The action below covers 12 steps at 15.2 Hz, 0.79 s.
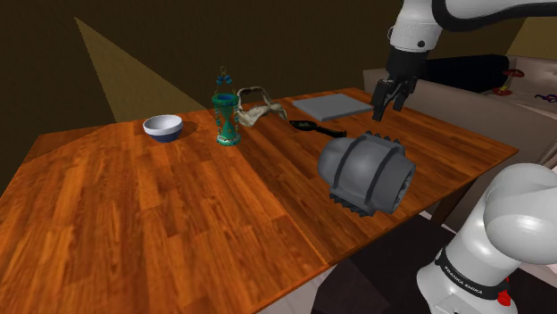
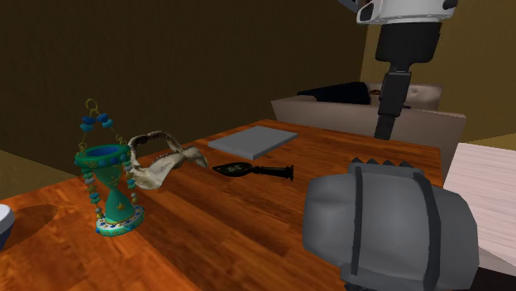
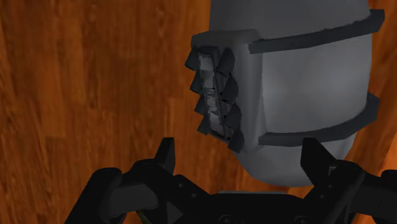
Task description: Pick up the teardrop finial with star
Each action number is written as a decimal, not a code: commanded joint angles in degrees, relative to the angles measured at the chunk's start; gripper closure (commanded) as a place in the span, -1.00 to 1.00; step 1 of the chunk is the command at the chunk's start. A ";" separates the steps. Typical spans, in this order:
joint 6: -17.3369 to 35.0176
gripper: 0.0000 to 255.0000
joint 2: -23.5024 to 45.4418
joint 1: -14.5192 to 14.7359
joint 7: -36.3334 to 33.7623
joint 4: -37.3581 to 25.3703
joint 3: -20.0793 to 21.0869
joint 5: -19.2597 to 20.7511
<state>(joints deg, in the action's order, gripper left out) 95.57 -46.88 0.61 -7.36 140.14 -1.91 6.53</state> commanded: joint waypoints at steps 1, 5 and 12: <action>0.00 -1.00 0.00 0.00 0.00 0.00 0.00 0.00; 7.47 -1.00 6.31 -0.71 2.67 0.25 -2.73 2.13; 19.55 -1.00 19.50 -1.49 7.20 -2.55 -7.23 4.43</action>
<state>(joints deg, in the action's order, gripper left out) 113.06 -29.90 -0.87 -0.72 138.40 -8.56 10.77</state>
